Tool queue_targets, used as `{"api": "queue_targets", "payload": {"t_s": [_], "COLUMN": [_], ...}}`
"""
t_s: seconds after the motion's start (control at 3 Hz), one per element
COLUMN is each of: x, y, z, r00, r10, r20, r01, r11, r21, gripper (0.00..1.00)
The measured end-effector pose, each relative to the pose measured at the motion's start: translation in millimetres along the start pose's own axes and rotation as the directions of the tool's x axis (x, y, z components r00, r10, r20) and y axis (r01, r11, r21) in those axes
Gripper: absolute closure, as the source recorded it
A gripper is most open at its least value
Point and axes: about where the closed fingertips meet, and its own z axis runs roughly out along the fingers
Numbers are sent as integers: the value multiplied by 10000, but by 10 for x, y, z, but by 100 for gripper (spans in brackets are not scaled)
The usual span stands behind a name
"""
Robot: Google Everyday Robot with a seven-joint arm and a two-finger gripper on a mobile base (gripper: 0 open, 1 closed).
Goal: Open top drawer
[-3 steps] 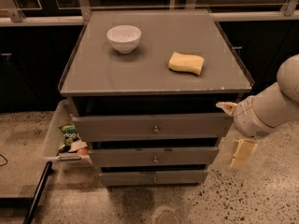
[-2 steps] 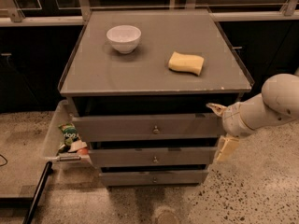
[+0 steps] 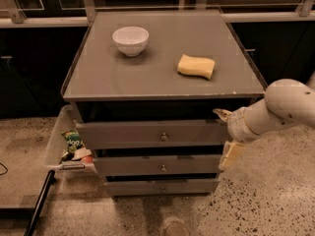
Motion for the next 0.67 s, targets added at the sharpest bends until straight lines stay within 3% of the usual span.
{"api": "queue_targets", "payload": {"t_s": [0.67], "x": [14], "y": [-228], "z": [273], "r00": [9991], "r10": [-419], "r20": [56], "r01": [418], "r11": [9987], "r21": [304], "gripper": [0]}}
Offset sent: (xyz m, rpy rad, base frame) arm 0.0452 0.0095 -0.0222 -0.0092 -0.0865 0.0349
